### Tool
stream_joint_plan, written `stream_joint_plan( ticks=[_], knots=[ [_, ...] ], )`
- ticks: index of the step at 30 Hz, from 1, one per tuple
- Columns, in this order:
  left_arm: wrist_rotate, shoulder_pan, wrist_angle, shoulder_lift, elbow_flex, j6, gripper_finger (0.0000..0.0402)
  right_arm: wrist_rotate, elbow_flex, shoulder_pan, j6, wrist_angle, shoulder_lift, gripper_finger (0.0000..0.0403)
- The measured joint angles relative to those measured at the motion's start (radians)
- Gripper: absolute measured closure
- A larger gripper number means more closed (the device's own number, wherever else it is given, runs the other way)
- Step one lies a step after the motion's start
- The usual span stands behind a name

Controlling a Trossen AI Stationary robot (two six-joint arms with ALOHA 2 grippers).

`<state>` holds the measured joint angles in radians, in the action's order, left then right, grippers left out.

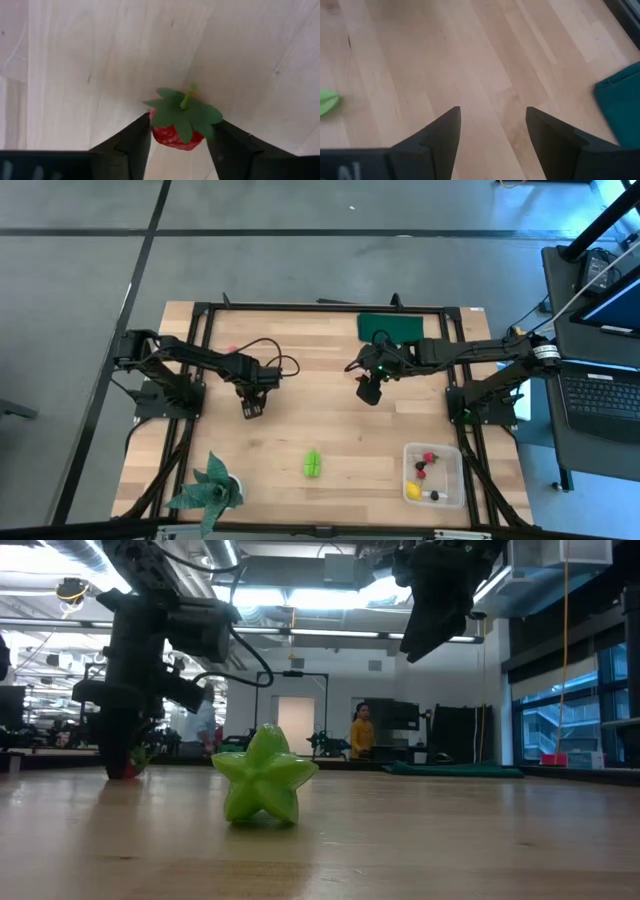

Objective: Pick and placing Produce into tupperware
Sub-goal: Put the red strawberry into the transparent bin

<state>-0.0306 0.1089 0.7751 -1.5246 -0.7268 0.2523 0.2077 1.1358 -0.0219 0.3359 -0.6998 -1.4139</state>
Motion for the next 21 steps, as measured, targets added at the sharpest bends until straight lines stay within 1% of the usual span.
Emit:
stream_joint_plan(
  ticks=[4, 7, 10, 14, 17, 21],
  knots=[
    [-0.009, 0.0, -0.011, -0.002, -0.017, -0.01, 0.0264, 0.0, 0.0, 0.0, 0.0, 0.0, 0.0, 0.0176],
    [-0.015, 0.001, -0.028, -0.002, -0.022, -0.019, 0.0282, 0.0, 0.0, 0.0, 0.0, 0.0, 0.0, 0.0176],
    [-0.01, 0.0, -0.047, -0.002, -0.021, -0.019, 0.0282, 0.0, 0.0, 0.0, 0.0, 0.0, 0.0, 0.0176],
    [-0.004, 0.0, -0.053, -0.002, -0.028, -0.001, 0.0268, 0.0, 0.0, 0.0, 0.0, 0.0, 0.0, 0.0176],
    [0.007, 0.0, -0.054, -0.002, -0.071, -0.001, 0.0269, 0.0, 0.0, 0.0, 0.0, 0.0, 0.0, 0.0176],
    [0.015, 0.0, -0.054, -0.002, -0.162, -0.031, 0.0283, 0.0, 0.0, 0.0, 0.0, -0.001, 0.0, 0.0176]
  ],
)
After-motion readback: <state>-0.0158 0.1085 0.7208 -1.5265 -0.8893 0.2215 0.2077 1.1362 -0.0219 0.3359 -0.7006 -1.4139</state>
